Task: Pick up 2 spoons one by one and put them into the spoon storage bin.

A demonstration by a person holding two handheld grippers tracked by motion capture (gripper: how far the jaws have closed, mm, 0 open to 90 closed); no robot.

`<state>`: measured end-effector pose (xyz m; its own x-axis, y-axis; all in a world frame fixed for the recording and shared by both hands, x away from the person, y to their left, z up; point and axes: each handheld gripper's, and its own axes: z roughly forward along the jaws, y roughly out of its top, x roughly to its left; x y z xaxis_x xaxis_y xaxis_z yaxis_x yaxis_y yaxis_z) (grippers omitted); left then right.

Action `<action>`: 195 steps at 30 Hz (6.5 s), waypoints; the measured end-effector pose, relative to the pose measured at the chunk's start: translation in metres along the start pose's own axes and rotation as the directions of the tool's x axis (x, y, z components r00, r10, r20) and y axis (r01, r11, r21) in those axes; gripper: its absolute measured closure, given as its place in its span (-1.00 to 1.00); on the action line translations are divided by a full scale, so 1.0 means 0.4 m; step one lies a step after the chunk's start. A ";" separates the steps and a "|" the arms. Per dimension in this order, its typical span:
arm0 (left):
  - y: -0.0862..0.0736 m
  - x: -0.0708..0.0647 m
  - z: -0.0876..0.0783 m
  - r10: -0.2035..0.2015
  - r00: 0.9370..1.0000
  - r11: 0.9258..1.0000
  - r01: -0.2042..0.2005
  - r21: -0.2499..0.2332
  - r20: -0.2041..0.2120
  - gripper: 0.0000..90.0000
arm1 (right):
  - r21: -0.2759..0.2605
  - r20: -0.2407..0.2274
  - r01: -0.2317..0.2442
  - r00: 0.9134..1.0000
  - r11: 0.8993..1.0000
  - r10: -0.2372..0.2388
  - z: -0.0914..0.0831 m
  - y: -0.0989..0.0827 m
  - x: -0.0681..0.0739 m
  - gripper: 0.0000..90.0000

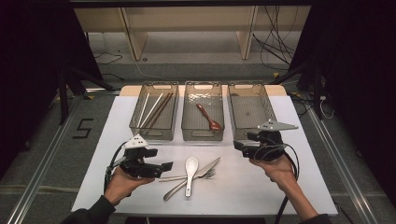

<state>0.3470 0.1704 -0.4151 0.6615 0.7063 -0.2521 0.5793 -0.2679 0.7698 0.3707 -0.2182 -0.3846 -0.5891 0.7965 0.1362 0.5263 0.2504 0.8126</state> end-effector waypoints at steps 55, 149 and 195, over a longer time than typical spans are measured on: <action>-0.026 -0.134 0.217 0.079 0.996 0.926 -0.086 0.367 0.034 -0.53 | 0.025 -0.039 0.023 0.999 0.999 -0.022 -0.027 -0.065 0.058 -0.27; 0.010 -0.041 0.221 0.134 0.986 0.872 -0.167 0.461 0.102 0.90 | 0.024 -0.041 0.028 0.999 0.999 -0.027 -0.029 -0.060 0.055 -0.24; 0.225 0.032 0.158 0.042 0.998 0.997 -0.046 0.068 0.052 0.90 | -0.072 -0.061 -0.009 0.998 0.997 0.004 -0.044 -0.056 0.044 -0.36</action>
<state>0.4375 0.1139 -0.3859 0.7091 0.6596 -0.2492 0.5794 -0.3436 0.7391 0.3377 -0.2196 -0.3904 -0.6230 0.7626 0.1738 0.4860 0.2033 0.8500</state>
